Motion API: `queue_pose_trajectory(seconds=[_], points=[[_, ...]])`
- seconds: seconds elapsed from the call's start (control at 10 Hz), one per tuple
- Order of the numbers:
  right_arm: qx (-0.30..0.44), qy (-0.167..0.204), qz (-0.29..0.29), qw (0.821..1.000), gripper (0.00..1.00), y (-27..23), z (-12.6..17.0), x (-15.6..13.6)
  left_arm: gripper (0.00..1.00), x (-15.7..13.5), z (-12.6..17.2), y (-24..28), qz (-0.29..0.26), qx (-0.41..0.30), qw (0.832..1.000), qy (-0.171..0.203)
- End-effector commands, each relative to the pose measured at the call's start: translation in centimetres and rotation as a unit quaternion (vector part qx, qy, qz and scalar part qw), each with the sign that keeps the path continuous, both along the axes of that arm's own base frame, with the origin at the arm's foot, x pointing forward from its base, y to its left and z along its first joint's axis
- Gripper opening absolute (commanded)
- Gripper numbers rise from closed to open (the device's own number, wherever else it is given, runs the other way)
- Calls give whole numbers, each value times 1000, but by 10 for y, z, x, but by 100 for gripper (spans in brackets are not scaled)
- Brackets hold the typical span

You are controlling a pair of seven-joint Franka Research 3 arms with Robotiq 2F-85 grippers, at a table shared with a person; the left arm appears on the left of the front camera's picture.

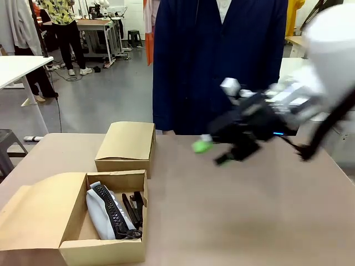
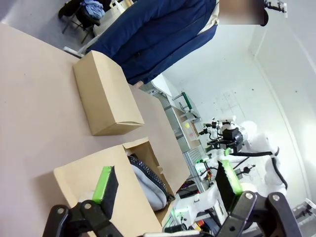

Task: Place items inside the box.
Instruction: Pick up a Pencil pouch or Stapler and place it inside the Mailer Box closest to the robot.

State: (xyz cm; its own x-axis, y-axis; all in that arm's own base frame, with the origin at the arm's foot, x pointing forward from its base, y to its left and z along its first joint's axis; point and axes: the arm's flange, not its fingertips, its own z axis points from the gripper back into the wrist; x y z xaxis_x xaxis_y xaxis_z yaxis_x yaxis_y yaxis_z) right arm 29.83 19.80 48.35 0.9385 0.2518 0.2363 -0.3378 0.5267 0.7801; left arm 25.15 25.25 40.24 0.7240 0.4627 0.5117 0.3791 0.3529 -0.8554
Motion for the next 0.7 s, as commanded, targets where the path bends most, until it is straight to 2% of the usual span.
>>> queue_pose_trajectory(seconds=[0.0,0.1,0.2,0.5,0.6], points=[[25,47,-40,998,100,-119,-12,1,100,0,0,-1,2,-5,1000,-16],[64,79,-51,993,100,-156,-23,-4,100,0,0,-1,2,-5,1000,-16],[118,121,-86,982,100,-187,-42,-15,100,0,0,-1,2,-5,1000,-16],[189,172,-156,954,100,-221,-141,-81,100,0,0,-1,2,-5,1000,-16],[145,148,-121,971,100,-242,-37,7,100,0,0,-1,2,-5,1000,-16]])
